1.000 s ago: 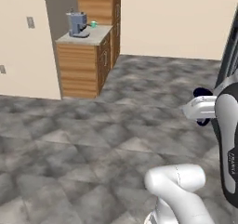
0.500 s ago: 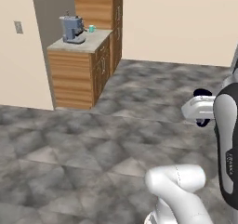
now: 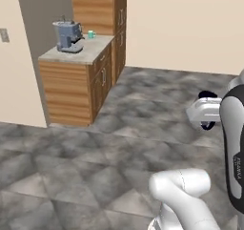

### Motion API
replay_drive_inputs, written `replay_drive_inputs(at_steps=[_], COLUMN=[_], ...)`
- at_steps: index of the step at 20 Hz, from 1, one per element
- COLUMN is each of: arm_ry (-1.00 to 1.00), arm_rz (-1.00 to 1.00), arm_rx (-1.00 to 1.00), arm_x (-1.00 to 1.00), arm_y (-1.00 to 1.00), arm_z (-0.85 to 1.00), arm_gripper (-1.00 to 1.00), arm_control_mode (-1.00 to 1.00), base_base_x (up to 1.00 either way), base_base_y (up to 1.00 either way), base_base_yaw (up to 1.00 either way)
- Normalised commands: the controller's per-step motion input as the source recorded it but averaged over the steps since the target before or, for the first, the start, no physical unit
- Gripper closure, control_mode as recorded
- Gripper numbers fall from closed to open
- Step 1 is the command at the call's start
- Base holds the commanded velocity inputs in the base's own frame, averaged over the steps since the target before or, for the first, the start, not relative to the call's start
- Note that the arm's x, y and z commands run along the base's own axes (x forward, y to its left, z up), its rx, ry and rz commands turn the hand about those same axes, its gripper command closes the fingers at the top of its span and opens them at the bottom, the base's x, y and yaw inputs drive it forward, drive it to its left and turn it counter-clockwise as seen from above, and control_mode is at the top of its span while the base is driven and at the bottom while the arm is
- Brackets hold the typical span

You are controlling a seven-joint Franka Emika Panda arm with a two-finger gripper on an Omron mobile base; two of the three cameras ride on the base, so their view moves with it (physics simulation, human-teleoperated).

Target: Clear the mugs and bowl far away from the sink.

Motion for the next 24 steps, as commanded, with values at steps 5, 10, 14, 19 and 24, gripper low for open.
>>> replay_drive_inputs(at_steps=[5,10,14,19,24], arm_ry=[0.0,0.0,0.0,0.0,0.0], arm_rz=[0.0,0.0,0.0,0.0,0.0], arm_rx=[0.0,0.0,0.0,0.0,0.0], arm_x=[0.0,0.0,0.0,0.0,0.0], arm_y=[0.0,0.0,0.0,0.0,0.0], arm_z=[0.0,0.0,0.0,0.0,0.0], arm_gripper=[1.0,1.0,1.0,1.0,1.0], arm_control_mode=[1.0,1.0,1.0,1.0,1.0], base_base_x=[1.0,1.0,1.0,1.0,1.0], base_base_y=[0.0,-0.02,-0.12,-0.11,-0.1], base_base_yaw=[0.0,0.0,0.0,0.0,0.0])
